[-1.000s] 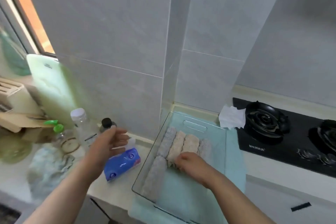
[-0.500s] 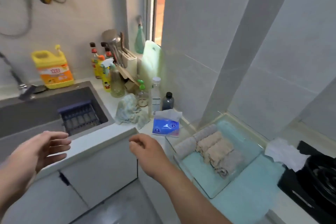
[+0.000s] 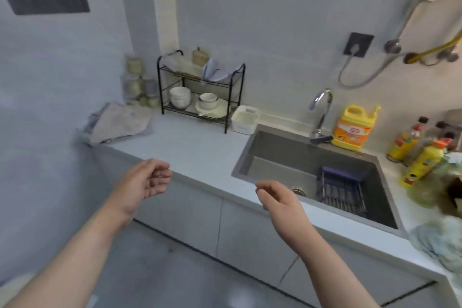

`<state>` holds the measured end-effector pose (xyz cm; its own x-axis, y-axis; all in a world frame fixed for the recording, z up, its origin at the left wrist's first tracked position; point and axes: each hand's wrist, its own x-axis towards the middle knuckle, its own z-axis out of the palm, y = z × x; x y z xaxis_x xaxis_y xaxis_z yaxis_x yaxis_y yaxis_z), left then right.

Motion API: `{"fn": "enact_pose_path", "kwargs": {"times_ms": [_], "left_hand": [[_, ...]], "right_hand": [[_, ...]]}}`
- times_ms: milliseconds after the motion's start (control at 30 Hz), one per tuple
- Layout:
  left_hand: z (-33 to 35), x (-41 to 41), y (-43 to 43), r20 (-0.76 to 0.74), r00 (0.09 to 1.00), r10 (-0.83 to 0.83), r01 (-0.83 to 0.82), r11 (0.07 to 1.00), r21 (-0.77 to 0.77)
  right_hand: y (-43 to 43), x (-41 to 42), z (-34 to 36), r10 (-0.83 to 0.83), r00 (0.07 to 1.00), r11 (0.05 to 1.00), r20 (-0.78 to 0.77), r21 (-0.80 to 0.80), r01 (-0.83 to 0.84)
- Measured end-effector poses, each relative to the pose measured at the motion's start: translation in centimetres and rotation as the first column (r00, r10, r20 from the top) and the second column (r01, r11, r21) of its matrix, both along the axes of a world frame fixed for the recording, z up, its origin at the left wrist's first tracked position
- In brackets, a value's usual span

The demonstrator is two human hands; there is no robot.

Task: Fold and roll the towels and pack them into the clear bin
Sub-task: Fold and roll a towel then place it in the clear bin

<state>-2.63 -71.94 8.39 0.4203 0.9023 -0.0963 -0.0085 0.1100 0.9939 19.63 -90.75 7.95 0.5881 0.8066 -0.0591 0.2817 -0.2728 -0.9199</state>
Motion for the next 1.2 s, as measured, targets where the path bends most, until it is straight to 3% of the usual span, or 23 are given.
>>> {"fn": "enact_pose_path", "kwargs": {"times_ms": [167, 333, 733, 933, 1200], "left_hand": [[-0.5, -8.7, 8.2, -0.027, 0.989, 0.149, -0.148, 0.989, 0.026], [-2.0, -12.1, 14.4, -0.071, 0.977, 0.203, -0.203, 0.979, 0.003], [-5.9, -8.6, 30.1, -0.201, 0.923, 0.328, -0.349, 0.934, -0.079], [-4.8, -8.6, 37.1, -0.144, 0.890, 0.432, -0.444, 0.894, -0.065], [-6.6, -7.3, 51.1, -0.255, 0.894, 0.369, -0.396, 0.916, -0.061]], "right_hand": [[11.6, -6.9, -0.7, 0.124, 0.992, 0.992, -0.016, 0.004, -0.123], [19.5, -10.1, -1.4, 0.200, 0.978, 0.978, -0.054, -0.041, -0.202], [40.4, -4.3, -5.3, 0.300, 0.944, 0.949, -0.136, -0.056, -0.309], [51.1, -3.3, -5.9, 0.404, 0.905, 0.898, -0.134, -0.133, -0.420], [63.7, -3.1, -7.4, 0.422, 0.904, 0.879, -0.076, -0.209, -0.428]]}}
